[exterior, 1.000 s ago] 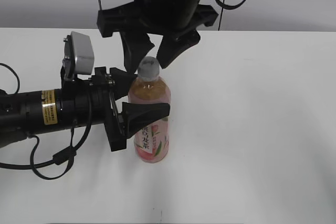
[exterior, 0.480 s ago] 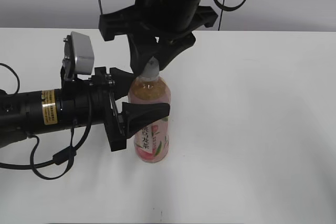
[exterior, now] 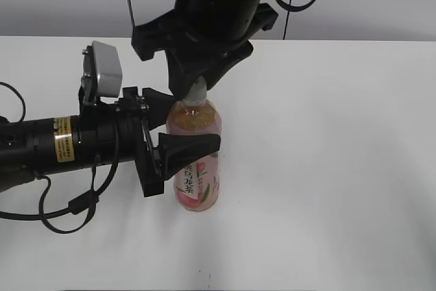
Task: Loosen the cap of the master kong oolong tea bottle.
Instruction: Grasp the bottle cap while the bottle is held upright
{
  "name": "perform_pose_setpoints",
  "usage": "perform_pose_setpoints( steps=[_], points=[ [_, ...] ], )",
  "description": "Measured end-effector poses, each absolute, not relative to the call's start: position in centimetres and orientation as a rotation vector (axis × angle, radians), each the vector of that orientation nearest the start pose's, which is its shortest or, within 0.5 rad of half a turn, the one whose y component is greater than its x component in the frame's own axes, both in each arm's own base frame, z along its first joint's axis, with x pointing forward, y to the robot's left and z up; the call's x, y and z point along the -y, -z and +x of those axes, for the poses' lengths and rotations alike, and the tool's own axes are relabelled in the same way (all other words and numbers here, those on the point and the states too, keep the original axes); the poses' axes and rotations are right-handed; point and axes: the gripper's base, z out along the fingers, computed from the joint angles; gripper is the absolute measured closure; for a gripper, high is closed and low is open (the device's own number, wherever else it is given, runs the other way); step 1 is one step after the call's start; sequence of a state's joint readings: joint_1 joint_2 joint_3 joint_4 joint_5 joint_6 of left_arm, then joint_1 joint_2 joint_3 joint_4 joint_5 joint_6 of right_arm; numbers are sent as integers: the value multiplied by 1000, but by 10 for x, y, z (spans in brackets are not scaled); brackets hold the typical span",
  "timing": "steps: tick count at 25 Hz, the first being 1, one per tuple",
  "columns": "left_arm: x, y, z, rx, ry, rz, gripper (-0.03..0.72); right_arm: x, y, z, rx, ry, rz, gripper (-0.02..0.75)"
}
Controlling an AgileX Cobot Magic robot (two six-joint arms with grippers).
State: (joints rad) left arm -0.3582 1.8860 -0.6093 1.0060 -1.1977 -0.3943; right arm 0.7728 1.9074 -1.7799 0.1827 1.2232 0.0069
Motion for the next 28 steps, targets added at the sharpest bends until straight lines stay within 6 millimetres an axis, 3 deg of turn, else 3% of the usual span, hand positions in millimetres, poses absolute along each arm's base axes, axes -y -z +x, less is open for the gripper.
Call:
perform_pose_setpoints(
  steps=[20, 28],
  points=[
    [170, -141, 248, -1503, 982, 1044, 223, -297, -303, 281, -2287, -312, -1690, 456],
    [170, -141, 248, -1502, 982, 1045, 223, -297, -303, 281, -1944, -238, -2039, 458]
  ],
)
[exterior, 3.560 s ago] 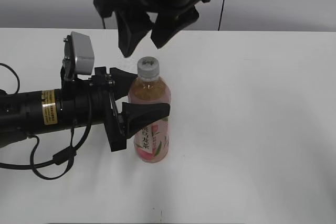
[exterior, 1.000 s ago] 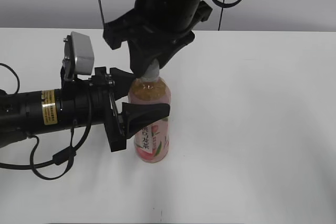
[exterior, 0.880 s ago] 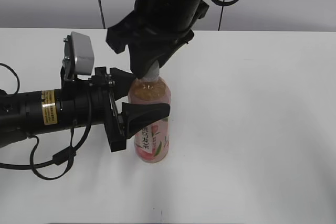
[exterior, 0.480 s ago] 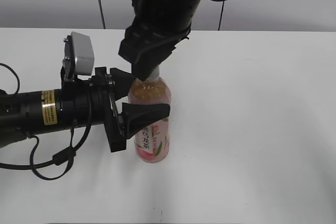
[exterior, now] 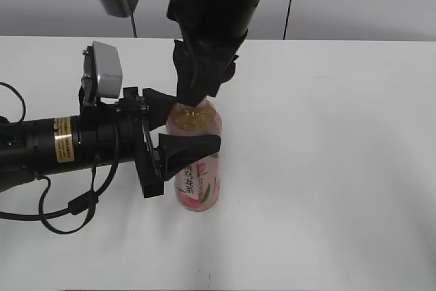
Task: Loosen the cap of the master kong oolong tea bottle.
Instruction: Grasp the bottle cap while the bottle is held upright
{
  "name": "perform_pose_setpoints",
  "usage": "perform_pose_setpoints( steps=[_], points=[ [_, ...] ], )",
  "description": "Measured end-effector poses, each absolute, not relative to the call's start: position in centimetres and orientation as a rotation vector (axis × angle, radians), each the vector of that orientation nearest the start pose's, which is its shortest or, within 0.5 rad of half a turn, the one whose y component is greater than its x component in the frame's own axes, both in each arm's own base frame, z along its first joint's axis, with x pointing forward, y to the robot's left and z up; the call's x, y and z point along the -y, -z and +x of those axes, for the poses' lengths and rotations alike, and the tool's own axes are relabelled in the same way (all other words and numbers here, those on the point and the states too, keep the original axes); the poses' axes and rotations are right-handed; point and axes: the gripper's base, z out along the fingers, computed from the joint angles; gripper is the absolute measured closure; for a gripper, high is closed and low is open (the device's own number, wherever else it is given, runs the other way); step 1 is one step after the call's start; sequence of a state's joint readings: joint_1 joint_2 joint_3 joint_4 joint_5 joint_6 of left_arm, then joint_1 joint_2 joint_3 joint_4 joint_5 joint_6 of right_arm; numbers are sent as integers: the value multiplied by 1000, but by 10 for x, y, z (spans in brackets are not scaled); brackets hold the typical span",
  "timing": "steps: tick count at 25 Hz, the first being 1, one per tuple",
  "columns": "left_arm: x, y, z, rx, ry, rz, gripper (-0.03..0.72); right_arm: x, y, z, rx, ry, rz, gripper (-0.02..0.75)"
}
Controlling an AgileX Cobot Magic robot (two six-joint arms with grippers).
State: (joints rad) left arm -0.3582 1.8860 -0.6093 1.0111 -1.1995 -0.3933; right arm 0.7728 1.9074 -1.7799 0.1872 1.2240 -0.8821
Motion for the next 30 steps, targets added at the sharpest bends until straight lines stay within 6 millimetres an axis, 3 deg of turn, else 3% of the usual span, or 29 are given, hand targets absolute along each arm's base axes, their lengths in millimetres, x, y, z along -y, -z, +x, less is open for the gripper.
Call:
perform_pose_setpoints(
  steps=[12, 20, 30],
  points=[
    [170, -140, 248, -1508, 977, 1047, 223, -297, -303, 281, -1348, -118, -2444, 458],
    [170, -141, 249, -1509, 973, 1049, 223, -297, -304, 281, -1034, -56, -2587, 458],
    [170, -141, 249, -1510, 975, 1049, 223, -297, -304, 280, -437, 45, -2747, 458]
  ],
)
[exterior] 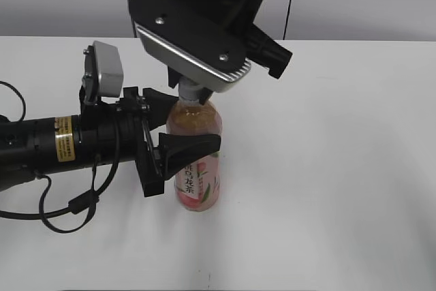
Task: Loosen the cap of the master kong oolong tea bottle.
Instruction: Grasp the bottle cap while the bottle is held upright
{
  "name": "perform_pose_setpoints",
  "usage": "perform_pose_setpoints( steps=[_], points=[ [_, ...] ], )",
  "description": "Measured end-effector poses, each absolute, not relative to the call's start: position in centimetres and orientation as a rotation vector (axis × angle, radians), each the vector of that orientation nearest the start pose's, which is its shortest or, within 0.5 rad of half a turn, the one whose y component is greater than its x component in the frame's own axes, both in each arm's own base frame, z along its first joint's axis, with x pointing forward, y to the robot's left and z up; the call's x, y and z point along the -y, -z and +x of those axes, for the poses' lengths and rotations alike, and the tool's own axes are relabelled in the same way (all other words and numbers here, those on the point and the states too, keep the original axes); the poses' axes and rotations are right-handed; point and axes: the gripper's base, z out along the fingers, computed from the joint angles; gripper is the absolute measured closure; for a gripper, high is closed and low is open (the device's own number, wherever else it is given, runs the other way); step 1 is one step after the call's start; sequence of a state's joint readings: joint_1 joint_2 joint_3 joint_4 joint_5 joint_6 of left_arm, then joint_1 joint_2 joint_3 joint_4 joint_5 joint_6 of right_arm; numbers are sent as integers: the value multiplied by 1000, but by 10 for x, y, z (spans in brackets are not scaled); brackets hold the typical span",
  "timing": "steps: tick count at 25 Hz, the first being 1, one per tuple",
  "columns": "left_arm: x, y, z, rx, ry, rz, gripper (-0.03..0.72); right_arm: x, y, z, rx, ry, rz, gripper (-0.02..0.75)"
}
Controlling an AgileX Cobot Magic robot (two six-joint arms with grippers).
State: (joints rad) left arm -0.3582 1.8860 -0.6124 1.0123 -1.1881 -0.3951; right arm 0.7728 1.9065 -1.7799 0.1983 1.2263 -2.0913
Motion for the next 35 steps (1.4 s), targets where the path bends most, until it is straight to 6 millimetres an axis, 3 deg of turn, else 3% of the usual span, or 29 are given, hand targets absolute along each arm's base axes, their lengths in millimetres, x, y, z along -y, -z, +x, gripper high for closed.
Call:
perform_pose_setpoints(
  steps=[6, 13, 20, 28, 35],
  points=[
    [170, -140, 249, -1512, 974, 1046, 223, -297, -304, 280, -172, 92, -2779, 458],
    [170, -140, 249, -1512, 973, 1045, 223, -297, -304, 280, -146, 94, -2779, 458],
    [170, -140, 249, -1512, 973, 1045, 223, -297, -304, 281, -223, 80, -2772, 458],
    [170, -140, 249, -1512, 973, 1045, 223, -297, -304, 281, -439, 40, -2743, 452],
    [170, -141, 250, -1520, 973, 1036, 223, -299, -304, 279, -609, -14, -2697, 338]
  ],
)
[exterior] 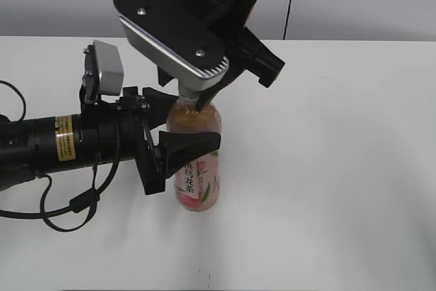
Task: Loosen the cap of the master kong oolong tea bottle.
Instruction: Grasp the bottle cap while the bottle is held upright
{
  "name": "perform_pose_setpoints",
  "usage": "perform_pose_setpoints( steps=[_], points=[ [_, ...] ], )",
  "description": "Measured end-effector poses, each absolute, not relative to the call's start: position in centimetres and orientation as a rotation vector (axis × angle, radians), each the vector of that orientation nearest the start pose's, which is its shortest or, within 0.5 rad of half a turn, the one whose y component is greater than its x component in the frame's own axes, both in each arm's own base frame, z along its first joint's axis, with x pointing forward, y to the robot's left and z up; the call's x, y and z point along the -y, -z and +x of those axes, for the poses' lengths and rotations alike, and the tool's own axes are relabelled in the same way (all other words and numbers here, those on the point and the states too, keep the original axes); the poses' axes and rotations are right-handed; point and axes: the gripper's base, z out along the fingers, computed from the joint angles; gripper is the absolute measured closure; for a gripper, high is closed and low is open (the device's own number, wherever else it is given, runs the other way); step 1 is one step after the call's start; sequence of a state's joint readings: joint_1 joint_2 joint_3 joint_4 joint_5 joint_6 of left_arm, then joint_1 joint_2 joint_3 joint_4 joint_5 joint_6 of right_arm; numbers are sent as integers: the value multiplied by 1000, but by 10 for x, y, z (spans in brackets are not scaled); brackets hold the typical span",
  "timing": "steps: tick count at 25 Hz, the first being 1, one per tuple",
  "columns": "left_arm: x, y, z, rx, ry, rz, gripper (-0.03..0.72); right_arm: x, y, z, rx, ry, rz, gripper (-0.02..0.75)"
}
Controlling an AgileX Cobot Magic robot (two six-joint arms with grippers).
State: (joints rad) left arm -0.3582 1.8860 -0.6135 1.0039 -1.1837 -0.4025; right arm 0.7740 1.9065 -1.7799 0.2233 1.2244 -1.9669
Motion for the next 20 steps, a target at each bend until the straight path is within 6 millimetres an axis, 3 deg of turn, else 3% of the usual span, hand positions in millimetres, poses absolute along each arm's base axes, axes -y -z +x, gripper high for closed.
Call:
perform_pose_setpoints(
  steps=[7, 13, 20],
  points=[
    [170, -141, 250, -1521, 973, 1035, 223, -299, -304, 279, -744, -37, -2664, 286],
    [169, -140, 250, -1523, 972, 1034, 223, -299, -305, 282, -1188, -82, -2486, 277],
    [169, -140, 252, -1538, 970, 1013, 223, -302, -307, 287, -1381, -88, -2326, 276]
  ],
)
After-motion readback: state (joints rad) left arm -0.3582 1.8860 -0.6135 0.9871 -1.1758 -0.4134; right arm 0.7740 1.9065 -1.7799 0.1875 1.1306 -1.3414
